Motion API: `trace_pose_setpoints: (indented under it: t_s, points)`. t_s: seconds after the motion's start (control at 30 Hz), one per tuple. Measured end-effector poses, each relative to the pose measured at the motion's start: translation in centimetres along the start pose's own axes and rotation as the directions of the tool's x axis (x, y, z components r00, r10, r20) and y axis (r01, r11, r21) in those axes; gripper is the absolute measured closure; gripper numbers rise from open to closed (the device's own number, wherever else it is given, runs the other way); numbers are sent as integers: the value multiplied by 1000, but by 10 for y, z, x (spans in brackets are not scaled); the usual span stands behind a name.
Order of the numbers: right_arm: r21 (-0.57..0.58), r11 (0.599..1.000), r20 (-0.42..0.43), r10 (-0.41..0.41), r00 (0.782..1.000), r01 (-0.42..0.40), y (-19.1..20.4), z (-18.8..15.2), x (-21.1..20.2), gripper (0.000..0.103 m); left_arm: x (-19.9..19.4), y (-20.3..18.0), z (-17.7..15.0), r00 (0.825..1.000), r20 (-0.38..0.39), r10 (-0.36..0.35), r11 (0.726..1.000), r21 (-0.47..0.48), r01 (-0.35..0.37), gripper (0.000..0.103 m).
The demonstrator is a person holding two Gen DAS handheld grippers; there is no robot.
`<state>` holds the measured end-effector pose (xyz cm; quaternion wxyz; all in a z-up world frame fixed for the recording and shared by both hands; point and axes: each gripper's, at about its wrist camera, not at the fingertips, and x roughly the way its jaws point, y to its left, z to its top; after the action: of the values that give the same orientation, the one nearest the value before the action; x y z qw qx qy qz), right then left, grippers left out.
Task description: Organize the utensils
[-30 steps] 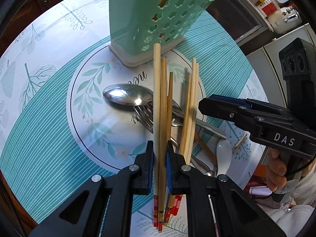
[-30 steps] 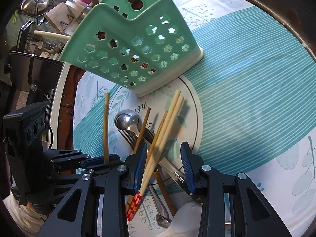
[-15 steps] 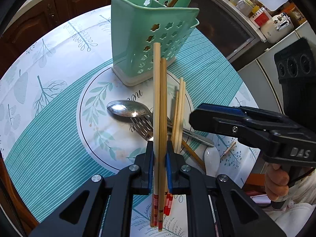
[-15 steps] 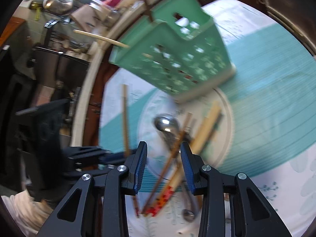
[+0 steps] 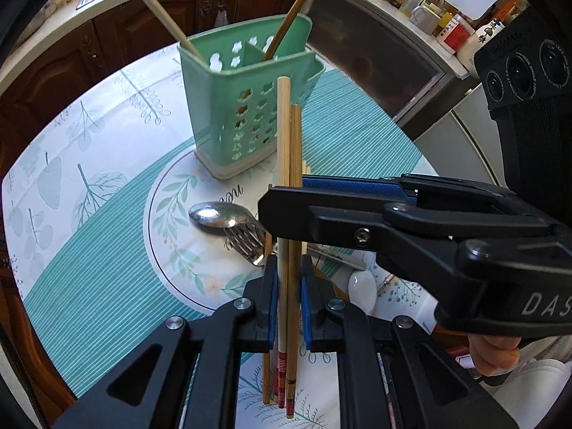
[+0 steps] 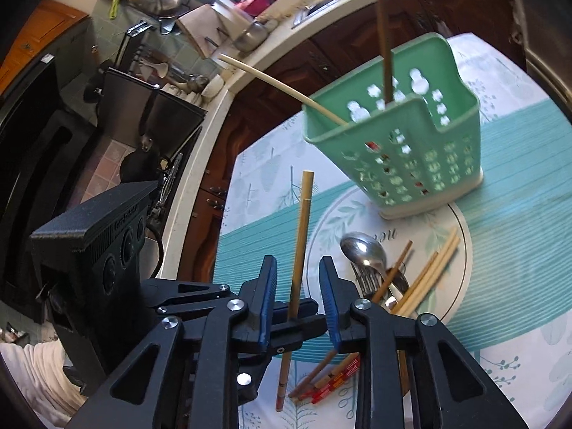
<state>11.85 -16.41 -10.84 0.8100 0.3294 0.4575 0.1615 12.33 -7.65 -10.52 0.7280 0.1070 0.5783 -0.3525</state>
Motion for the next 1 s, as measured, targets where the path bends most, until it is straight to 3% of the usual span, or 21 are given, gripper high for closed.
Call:
trace_pose_setpoints:
  t_s: [0.23, 0.37, 0.47, 0.6, 0.7, 0.8, 0.87, 0.93, 1.0]
  points:
    - [-46, 999, 84, 27, 996, -24, 26, 17, -63, 78, -52, -10, 20, 996, 91, 1, 1000, 1, -1, 95]
    - [-61, 998, 121, -20, 992, 28, 29, 22, -99, 78, -86, -18, 36, 987, 163, 8, 1000, 13, -11, 95]
    - [-32, 996, 109, -76, 991, 79, 16, 21, -108, 78, -110, -22, 53, 973, 229, 14, 1000, 19, -19, 95]
    - [23, 993, 58, -117, 991, 116, -5, 15, -104, 78, -140, -25, 82, 941, 335, 45, 998, 15, -53, 95]
    - [30, 991, 38, -131, 991, 130, -13, 10, -97, 78, -158, -22, 107, 897, 436, 76, 997, -10, -80, 95]
    - [30, 991, 24, -134, 991, 133, -17, 7, -94, 78, -168, -17, 128, 831, 541, 126, 992, -65, -108, 95]
    - [24, 990, 23, -138, 990, 137, -21, 5, -92, 78, -166, -12, 138, 769, 616, 171, 985, -114, -127, 95]
    - [24, 990, 23, -139, 990, 138, -23, 4, -89, 78, -159, -9, 143, 731, 651, 206, 978, -153, -140, 95]
    - [20, 990, 20, -139, 990, 139, -26, 3, -87, 78, -148, -4, 145, 703, 674, 227, 973, -179, -143, 95]
